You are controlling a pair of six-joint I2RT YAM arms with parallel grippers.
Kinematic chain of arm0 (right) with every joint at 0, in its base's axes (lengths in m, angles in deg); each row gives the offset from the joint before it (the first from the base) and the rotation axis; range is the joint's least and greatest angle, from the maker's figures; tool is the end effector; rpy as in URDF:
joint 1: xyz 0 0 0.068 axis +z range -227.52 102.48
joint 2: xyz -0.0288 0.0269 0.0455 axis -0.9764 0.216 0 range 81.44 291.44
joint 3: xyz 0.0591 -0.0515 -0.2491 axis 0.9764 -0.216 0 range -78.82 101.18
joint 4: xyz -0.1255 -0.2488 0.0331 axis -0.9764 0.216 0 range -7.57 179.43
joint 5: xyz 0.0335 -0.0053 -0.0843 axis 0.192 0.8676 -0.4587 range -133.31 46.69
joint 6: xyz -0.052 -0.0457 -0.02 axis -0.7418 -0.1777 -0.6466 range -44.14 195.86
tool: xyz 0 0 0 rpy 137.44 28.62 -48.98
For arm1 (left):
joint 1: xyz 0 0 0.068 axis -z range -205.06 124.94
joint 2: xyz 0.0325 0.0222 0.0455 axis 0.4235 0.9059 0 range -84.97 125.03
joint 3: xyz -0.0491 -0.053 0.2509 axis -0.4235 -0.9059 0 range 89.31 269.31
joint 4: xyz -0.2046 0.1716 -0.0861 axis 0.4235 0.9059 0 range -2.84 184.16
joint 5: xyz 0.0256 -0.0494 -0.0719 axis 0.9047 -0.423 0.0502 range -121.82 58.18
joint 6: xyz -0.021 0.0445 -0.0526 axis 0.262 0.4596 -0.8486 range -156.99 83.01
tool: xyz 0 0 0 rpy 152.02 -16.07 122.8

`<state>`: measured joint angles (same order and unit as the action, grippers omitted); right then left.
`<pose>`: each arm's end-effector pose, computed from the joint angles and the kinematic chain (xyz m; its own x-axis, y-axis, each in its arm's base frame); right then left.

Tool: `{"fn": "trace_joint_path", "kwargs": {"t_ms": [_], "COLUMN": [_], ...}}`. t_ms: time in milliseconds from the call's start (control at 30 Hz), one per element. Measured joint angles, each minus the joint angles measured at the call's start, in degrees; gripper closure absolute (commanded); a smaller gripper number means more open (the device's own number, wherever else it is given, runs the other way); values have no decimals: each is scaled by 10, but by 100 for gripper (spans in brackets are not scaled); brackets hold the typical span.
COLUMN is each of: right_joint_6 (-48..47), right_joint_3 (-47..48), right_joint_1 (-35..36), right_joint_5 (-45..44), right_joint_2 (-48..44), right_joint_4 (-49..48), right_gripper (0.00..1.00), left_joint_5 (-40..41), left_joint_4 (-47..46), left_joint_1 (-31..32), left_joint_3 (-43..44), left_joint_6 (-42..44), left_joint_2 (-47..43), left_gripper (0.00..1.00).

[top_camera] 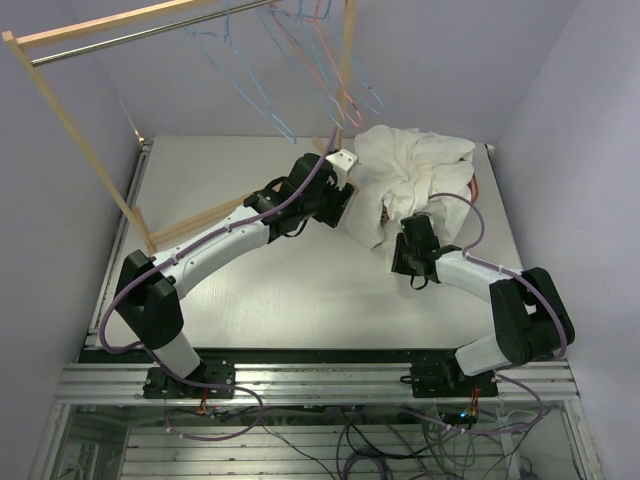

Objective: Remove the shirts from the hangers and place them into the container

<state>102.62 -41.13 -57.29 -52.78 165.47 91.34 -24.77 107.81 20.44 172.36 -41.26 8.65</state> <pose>0.2813 0.0933 0.1045 -0.8023 0.1776 -0.5699 0.1211 0.9833 0.1360 0.3008 -0.2956 0.3061 -0.4095 0.3114 -0.8575 0.6054 0.7959 -0.0002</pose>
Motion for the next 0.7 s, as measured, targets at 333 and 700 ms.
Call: {"fn": "trace_joint_path", "kwargs": {"t_ms": [333,700], "right_joint_6": [3,-37], "right_joint_3": [5,238], "right_joint_1": [3,4], "right_joint_5": [5,-98], "right_joint_2": [-44,-172], "right_joint_4": [52,153], "right_gripper": [100,100], "left_joint_5": [5,2], "left_joint_4": [4,4], "left_joint_1": [0,0], "left_joint_3": [0,0], "left_joint_6": [0,2], "left_joint_2": [0,3], "left_gripper": [33,34]}}
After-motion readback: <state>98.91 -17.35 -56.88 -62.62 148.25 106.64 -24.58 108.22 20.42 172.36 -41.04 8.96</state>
